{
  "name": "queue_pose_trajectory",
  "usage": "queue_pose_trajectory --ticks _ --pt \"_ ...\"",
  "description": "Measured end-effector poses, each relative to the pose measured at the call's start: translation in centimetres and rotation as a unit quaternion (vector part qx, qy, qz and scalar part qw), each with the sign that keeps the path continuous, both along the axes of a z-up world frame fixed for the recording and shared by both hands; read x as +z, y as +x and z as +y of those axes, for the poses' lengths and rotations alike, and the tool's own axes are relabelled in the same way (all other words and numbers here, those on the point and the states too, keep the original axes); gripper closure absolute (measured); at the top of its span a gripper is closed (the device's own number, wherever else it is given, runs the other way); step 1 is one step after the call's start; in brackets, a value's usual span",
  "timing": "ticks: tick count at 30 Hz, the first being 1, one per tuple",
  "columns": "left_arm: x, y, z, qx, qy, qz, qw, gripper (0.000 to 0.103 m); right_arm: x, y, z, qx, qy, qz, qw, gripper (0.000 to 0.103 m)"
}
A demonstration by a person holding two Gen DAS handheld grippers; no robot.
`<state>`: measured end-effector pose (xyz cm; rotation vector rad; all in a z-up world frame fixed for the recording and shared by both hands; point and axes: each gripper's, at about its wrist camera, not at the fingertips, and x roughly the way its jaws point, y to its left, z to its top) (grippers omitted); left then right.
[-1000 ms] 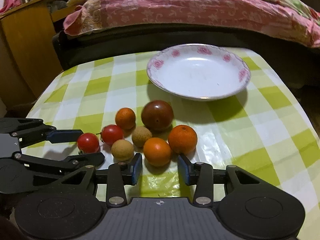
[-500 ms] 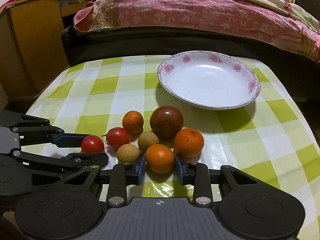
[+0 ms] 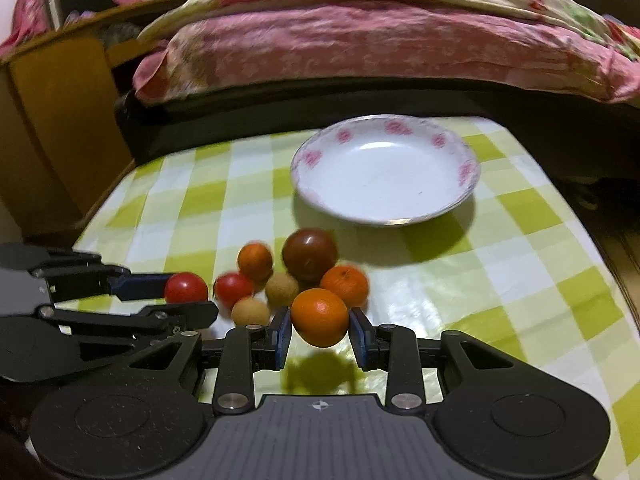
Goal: Organize fruits
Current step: 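Grasp a red cherry tomato with the left gripper while the right gripper grasps an orange tangerine, then carry both fruits over the white plate and open both grippers to drop them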
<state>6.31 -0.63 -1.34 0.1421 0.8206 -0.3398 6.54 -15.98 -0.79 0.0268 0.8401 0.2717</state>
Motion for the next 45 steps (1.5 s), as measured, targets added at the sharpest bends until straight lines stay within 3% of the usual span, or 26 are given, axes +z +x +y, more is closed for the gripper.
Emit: queue_pose_trajectory --ticks 7,17,30,45 --pt "2.7 4.0 -1.6 -0.006 -0.032 -0.023 0.9992 0.066 2.4 3.0 -0.7 -0.016 -0.006 -0.037 0.999 0.075" --pt "2.3 9.8 -3.4 -0.006 -0.033 -0.024 0.9991 0.066 1.2 7.7 -2.6 -0.029 -0.013 -0.032 0.999 0.075" --pt "0.3 11.8 -4.3 -0.011 -0.027 -0.001 0.9996 0.066 -0.1 9.3 -3.2 -0.027 -0.018 -0.020 0.999 0.075" --pt "0.5 12.3 -4.3 -0.009 -0.021 -0.005 0.9997 0.061 -0.4 9.7 -3.4 -0.028 -0.012 -0.020 0.999 0.073"
